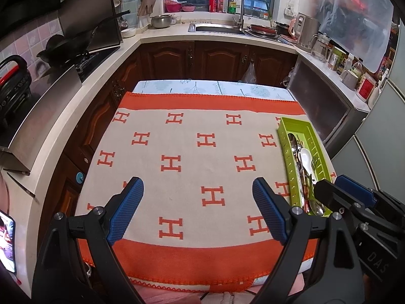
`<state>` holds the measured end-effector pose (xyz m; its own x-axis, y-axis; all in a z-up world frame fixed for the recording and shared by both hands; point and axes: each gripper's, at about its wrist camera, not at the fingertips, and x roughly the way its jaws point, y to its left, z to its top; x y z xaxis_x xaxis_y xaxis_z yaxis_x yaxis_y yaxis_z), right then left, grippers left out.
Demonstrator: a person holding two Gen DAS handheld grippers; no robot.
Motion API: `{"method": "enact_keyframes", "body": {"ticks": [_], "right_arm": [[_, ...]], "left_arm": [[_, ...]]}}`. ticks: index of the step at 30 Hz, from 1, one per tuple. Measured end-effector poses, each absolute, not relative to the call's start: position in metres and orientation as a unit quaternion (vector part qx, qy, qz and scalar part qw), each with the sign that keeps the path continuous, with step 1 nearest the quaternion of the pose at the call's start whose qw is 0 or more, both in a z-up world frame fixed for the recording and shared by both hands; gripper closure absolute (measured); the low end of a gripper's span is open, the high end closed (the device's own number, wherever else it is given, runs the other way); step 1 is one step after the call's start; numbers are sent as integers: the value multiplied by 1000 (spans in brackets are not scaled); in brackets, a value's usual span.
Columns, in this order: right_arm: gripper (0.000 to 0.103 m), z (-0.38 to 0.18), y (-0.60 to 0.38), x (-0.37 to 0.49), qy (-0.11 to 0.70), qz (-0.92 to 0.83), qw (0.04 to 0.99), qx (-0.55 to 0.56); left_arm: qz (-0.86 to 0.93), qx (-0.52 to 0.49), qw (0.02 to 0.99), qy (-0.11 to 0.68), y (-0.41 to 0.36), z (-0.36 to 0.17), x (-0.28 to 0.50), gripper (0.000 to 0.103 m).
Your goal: Organize utensils
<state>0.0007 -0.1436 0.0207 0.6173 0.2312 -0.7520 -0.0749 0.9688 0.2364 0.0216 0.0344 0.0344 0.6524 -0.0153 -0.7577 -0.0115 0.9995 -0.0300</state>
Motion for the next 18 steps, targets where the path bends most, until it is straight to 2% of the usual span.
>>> {"method": "enact_keyframes", "body": {"ticks": [18], "right_arm": [[58,14,-136,3,439,87,890,85]], "left_arm": [[4,-29,906,423,40,24,19,17]]}}
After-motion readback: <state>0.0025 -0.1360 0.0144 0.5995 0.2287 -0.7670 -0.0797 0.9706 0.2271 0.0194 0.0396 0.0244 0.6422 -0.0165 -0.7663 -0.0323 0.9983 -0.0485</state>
